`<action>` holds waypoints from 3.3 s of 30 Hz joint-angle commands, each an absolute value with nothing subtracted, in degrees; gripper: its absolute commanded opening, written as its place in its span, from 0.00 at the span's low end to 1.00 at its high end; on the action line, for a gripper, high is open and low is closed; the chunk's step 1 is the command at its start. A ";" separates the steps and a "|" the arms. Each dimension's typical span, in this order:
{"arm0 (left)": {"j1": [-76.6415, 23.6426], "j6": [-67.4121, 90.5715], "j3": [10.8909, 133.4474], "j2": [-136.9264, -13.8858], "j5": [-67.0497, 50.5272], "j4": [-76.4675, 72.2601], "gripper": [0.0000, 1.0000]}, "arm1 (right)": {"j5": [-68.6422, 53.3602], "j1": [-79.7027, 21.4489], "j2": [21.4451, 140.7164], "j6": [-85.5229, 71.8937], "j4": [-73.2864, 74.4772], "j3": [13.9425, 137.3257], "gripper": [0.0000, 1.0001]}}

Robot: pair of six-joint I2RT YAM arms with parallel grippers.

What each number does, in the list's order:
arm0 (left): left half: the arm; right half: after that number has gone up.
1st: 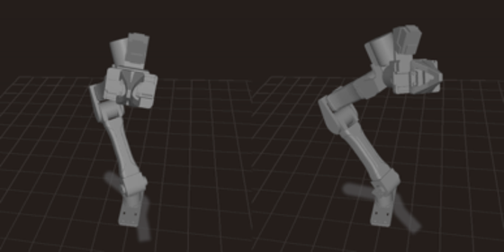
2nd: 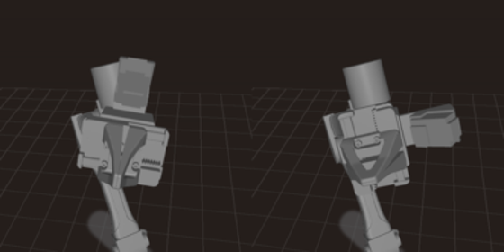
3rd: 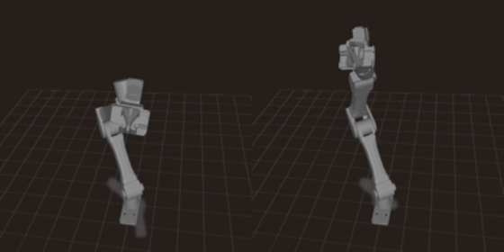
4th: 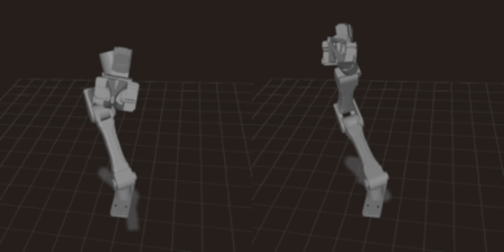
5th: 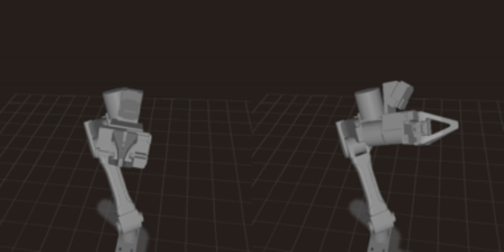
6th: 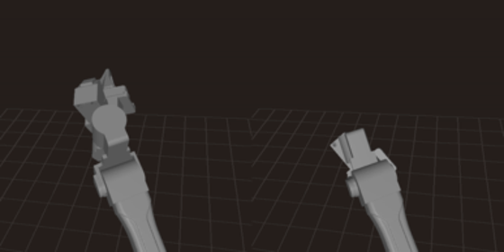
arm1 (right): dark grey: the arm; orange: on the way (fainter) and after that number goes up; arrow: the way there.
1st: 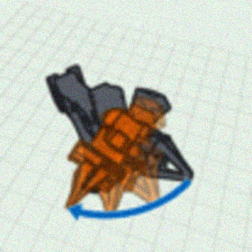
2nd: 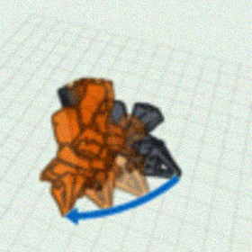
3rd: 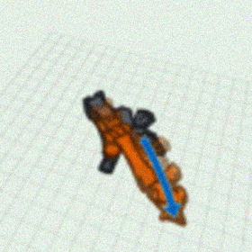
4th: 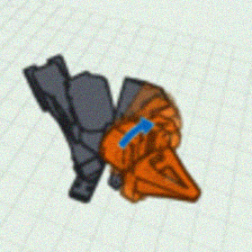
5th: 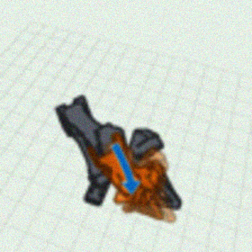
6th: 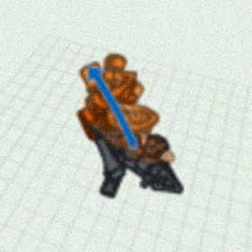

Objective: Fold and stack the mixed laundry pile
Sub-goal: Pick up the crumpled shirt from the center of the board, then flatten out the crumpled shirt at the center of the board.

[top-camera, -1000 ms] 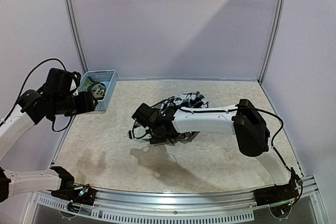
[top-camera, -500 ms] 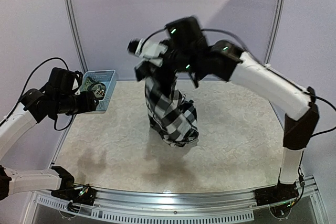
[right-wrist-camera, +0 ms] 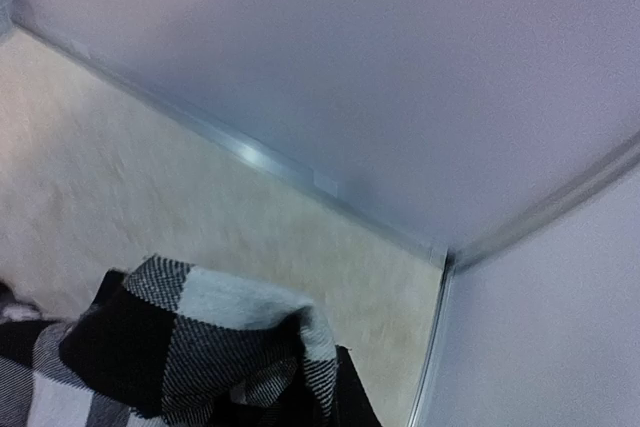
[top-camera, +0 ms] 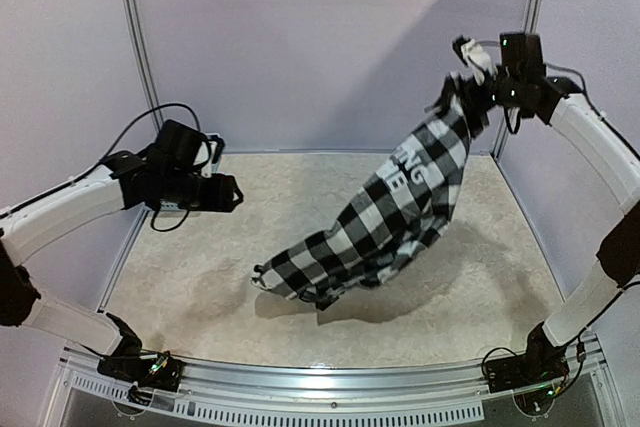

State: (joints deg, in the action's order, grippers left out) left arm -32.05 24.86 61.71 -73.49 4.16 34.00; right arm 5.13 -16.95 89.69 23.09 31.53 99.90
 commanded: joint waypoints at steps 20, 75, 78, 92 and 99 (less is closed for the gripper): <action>-66.36 4.97 76.57 -105.13 -0.40 40.09 0.42 | -1.90 -8.71 80.60 13.48 32.78 66.64 0.00; -79.95 -6.17 98.14 -61.53 61.30 56.36 0.00 | -50.06 -5.66 54.15 16.91 57.04 94.86 0.00; -82.77 -12.07 98.48 -62.79 66.20 50.35 0.00 | -52.98 -4.51 53.86 15.84 58.54 97.57 0.00; -52.76 -2.03 75.34 -68.48 43.08 41.06 0.00 | -29.33 -4.42 57.85 4.72 37.40 64.36 0.00; -40.76 2.21 75.18 -86.55 30.30 31.21 0.00 | -15.42 3.03 66.50 3.25 28.23 54.69 0.00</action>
State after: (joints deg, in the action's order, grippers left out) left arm -46.87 -1.26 72.23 -78.50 39.07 38.44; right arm -24.82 -2.74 61.89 5.02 37.28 54.78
